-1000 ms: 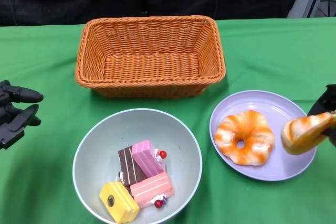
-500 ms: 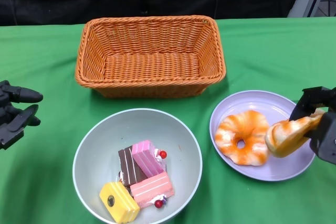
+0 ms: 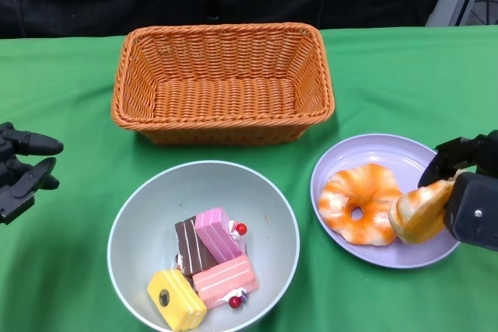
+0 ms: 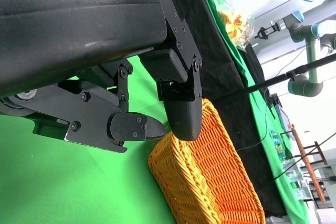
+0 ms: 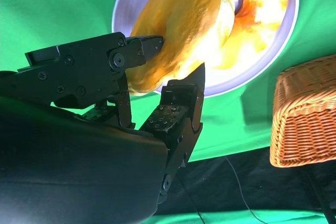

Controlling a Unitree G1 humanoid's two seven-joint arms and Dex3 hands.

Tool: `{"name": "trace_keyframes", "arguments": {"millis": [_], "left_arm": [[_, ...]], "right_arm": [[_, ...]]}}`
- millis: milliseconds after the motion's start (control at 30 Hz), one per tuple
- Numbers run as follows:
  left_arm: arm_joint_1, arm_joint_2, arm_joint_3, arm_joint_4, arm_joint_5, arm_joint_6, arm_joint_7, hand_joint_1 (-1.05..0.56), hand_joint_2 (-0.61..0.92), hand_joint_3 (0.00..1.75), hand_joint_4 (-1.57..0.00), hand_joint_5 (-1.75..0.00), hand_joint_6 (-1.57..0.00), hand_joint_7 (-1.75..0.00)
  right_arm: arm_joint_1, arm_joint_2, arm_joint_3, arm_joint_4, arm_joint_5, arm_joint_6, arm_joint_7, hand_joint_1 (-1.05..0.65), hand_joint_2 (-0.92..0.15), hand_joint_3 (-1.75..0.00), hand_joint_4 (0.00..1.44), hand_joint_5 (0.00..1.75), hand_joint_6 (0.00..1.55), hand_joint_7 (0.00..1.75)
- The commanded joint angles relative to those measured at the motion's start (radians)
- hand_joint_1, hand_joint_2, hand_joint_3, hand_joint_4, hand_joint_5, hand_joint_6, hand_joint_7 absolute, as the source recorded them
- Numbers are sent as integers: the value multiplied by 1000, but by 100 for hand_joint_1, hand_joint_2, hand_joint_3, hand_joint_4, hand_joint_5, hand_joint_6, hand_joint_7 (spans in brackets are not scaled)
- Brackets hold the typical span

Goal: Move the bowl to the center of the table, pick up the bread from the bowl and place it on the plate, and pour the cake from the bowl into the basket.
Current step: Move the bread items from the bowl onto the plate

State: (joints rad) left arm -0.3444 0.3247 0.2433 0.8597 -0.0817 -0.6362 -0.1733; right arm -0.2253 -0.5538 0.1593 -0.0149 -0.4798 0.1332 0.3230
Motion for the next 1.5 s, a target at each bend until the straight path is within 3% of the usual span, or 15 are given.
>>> {"name": "trace_keyframes", "arguments": {"millis": [33, 167, 300, 367, 467, 500, 633, 833, 1100, 1500], "left_arm": [[8, 22, 7, -15, -3, 5, 5, -10, 92, 29, -83, -115, -88, -79], [10, 24, 7, -17, -1, 7, 5, -9, 92, 30, -82, -115, -88, -79], [12, 25, 5, -19, 5, 8, 10, -10, 92, 29, -82, -115, -88, -79], [11, 24, 5, -19, 4, 7, 9, -10, 92, 29, -82, -115, -88, -78], [11, 23, 5, -20, 4, 5, 7, -11, 92, 28, -82, -115, -88, -78], [11, 22, 5, -20, 3, 4, 6, -11, 92, 28, -82, -115, -89, -78], [11, 23, 3, -20, 5, 1, 7, -10, 92, 28, -83, -115, -89, -78], [11, 20, 4, -20, 0, 4, 2, -9, 92, 29, -82, -115, -88, -78], [10, 21, 4, -13, 1, -3, 1, -11, 92, 28, -82, -116, -89, -78], [16, 20, 1, -18, 0, -5, -6, -11, 92, 28, -82, -116, -88, -78]], "right_arm": [[-18, 14, 15, 6, -35, 45, -10, -17, -92, -7, 71, 128, 88, 39], [-28, 38, 27, 9, -64, 78, -23, -18, -92, -6, 73, 130, 90, 21], [-34, 46, 46, -1, -108, 104, -29, -24, -92, -5, 85, 62, 85, 3], [-40, 40, 66, -10, -140, 126, -17, -30, -92, -4, 85, 25, 69, 1], [-56, 16, 101, -13, -182, 147, 38, -37, -92, -6, 65, 4, 37, 0], [-59, 14, 106, -14, -187, 153, 50, -39, -92, -6, 53, 2, 27, 0], [-56, 17, 117, -11, -207, 153, 64, -43, -92, -4, 32, 0, 15, 0], [-50, 32, 124, -4, -220, 144, 27, -46, -92, -5, 17, 0, 8, 0], [-49, 56, 118, 31, -209, 89, -41, -45, -92, -5, 14, 0, 6, 0], [-84, 91, 104, 120, -180, 27, -135, -41, -92, -4, 22, 4, 14, 3]]}}
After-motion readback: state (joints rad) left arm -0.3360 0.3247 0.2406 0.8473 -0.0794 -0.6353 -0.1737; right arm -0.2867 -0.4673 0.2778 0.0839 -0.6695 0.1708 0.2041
